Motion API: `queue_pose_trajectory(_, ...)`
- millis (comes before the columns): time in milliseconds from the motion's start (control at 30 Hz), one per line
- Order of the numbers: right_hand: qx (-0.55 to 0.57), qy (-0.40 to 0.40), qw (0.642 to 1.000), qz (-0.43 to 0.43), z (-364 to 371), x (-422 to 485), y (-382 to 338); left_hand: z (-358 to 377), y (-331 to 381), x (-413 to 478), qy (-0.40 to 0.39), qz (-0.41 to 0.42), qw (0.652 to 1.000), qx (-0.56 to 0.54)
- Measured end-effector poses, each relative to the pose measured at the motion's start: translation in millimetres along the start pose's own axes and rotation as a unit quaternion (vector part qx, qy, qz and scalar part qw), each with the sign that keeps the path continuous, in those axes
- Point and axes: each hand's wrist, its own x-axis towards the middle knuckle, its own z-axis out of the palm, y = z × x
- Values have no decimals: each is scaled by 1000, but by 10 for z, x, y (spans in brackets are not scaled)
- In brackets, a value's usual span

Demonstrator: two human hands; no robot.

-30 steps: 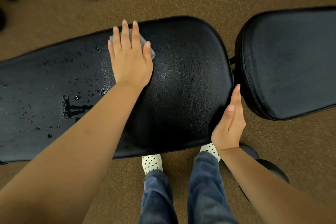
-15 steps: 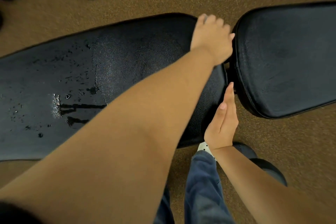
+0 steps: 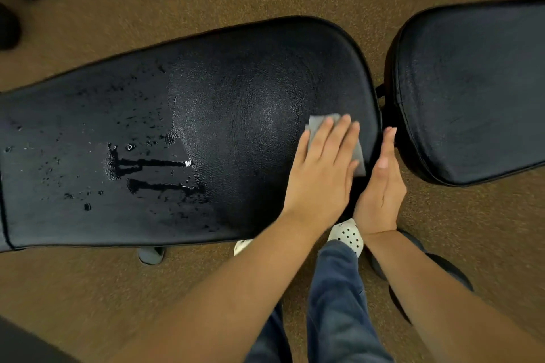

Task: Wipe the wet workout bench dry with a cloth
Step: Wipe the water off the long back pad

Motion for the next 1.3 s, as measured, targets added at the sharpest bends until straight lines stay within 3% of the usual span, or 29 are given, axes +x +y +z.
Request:
queue_pose_trajectory(167,-31,-49,998,4,-151,23,-25,-51,-243,-520,-38,-13,999,23)
queue_pose_trajectory(367,-18,17,999,27,37,-5,-19,-288,-894,-785,-9,-139,989,49)
queue_pose_trajectory(600,-24,50,998,18,105,-15,-41,-492,-1345,122,44,-169,984,18)
queue_pose_trajectory(800,-39,61,997,6,128,-14,-41,-564,-1222,911,43,-179,982,33)
queue_pose_trajectory(1000,-43,61,997,-5,125,-2,-17,-358,-692,812,9,-96,994,52)
queue_pose_trajectory(1300,-52,50,997,-10,113,6,-27,-76,-340,-592,-43,-11,998,36)
